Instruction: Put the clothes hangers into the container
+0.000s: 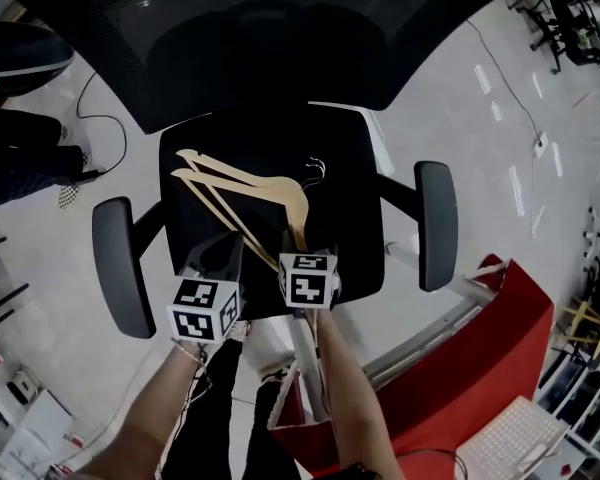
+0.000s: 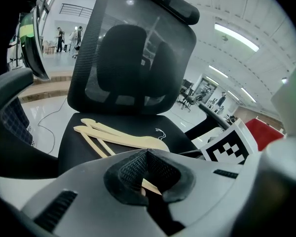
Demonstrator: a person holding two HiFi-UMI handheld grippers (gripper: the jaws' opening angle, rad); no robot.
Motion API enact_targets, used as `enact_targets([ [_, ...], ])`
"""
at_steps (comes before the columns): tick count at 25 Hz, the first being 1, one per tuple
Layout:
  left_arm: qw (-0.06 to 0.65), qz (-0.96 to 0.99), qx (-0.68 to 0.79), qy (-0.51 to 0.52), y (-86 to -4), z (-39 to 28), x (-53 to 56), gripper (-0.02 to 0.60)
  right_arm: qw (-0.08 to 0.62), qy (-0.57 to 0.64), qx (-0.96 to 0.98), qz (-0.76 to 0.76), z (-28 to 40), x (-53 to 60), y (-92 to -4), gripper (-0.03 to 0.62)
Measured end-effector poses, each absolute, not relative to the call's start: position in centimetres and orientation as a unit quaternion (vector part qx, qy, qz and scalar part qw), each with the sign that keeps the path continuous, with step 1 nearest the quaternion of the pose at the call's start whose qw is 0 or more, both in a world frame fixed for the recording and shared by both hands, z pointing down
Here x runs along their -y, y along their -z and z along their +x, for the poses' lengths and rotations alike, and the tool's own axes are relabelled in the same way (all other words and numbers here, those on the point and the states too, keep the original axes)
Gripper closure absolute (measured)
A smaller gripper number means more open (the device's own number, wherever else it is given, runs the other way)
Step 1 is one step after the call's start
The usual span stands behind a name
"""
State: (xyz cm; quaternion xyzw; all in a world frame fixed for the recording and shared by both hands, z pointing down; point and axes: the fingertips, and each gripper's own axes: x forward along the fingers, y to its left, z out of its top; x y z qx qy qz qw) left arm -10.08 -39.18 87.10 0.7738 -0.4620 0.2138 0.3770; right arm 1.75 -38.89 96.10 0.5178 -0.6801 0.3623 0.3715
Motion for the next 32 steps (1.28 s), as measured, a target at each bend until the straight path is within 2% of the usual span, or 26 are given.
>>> enact_targets([
  [12,0.396,0.766,0.455,-0.222,-89.9,-10.1,38.5,0.581,0.329,-0.394,0.676,0.529,2.2,40.6,-99.0,0.427],
  [32,0.403,0.763,0.454,-0.222,-89.5,-9.3,37.4,0.581,0.332,-0.417,0.669,0.518,2.8,39.5,-98.2,0.445],
])
